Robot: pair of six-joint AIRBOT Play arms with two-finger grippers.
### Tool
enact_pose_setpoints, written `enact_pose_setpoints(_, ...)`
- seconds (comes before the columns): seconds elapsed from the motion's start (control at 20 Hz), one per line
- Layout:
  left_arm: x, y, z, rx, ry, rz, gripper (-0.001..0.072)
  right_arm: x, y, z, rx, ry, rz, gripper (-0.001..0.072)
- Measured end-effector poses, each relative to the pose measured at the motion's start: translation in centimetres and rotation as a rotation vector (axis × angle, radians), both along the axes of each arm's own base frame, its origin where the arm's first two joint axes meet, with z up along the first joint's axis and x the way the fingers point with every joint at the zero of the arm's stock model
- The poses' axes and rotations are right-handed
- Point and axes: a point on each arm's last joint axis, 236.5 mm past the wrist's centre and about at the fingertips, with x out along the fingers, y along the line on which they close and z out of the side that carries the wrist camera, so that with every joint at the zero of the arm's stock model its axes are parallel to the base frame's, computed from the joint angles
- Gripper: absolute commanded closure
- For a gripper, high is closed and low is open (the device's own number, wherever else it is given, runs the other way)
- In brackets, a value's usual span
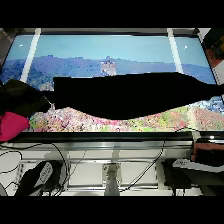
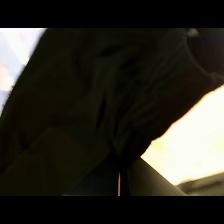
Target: Fold the clothes and pants, and hang the long-sleeved shirts on hangers.
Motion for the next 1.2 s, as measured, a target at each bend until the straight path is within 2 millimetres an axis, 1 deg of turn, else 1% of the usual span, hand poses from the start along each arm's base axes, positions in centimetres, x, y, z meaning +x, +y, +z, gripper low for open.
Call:
enact_pose_setpoints(0.05,-1.2,-0.3,-0.9,0.006,0.015,-0.007,0.0703,-1.6,0.0,-0.6,0.0,0.03,-0.025,0.0696)
enact_pose_setpoints(0.15,-3.3,-0.8,-2.0,0.019,0.039,-0.022,0.0703,-4.9,-0.2,-2.0,0.002,0.087,-0.08,0.0696)
enact_pose_setpoints(0.25,-4.8,-0.9,-2.6,0.048,0.055,-0.037,0.0704,-7.1,-0.6,-3.0,0.004,0.125,-0.127,0.0696)
enact_pose_setpoints(0.35,-5.3,-0.9,-2.8,0.065,0.059,-0.041,0.0705,-8.3,-1.1,-3.6,0.0,0.143,-0.162,0.0696)
enact_pose_setpoints(0.45,-5.1,-0.9,-2.8,0.055,0.059,-0.041,0.0706,-8.2,-1.7,-4.0,-0.018,0.133,-0.184,0.0696)
enact_pose_setpoints(0.5,-4.7,-1.0,-2.6,0.036,0.055,-0.042,0.0705,-7.9,-2.1,-4.3,-0.032,0.128,-0.191,0.0696)
enact_pose_setpoints(0.65,-1.9,-1.4,-1.5,-0.041,0.043,-0.059,0.0704,-6.3,-3.1,-5.5,-0.057,0.114,-0.195,0.0696)
enact_pose_setpoints(0.75,0.8,-1.1,-0.9,-0.092,0.047,-0.064,0.0704,-4.6,-3.7,-6.4,-0.053,0.11,-0.211,0.0695)
enact_pose_setpoints(0.85,3.9,-0.4,-0.8,-0.151,0.06,-0.058,0.0704,-2.6,-4.5,-6.9,-0.043,0.102,-0.226,0.0695)
enact_pose_setpoints(1.0,8.3,0.2,-1.5,-0.237,0.093,-0.045,0.0704,0.8,-5.6,-7.7,-0.018,0.097,-0.241,0.0695)
enact_pose_setpoints(1.2,13.1,-0.1,-4.0,-0.304,0.148,-0.051,0.0704,4.9,-6.7,-9.2,0.032,0.115,-0.281,0.0695)
